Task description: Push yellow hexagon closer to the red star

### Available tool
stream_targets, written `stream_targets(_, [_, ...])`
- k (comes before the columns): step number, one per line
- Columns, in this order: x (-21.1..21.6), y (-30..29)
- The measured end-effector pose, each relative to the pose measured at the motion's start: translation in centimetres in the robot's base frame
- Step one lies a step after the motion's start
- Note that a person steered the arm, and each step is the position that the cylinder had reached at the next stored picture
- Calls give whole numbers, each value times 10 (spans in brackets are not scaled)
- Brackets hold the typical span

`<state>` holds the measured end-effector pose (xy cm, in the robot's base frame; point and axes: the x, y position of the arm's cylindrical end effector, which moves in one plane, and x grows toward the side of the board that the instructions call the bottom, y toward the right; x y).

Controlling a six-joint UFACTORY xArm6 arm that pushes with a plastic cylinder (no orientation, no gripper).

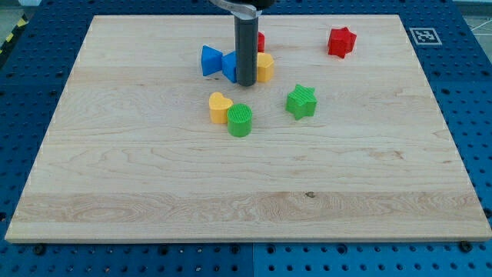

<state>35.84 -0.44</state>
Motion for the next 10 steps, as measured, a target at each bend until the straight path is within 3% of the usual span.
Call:
stream_targets(4, [-3, 124])
stream_targets(5, [11, 104])
stream_targets(7, [13, 7])
stream_targets(8, [-4, 5])
stream_targets(10, [-60, 73])
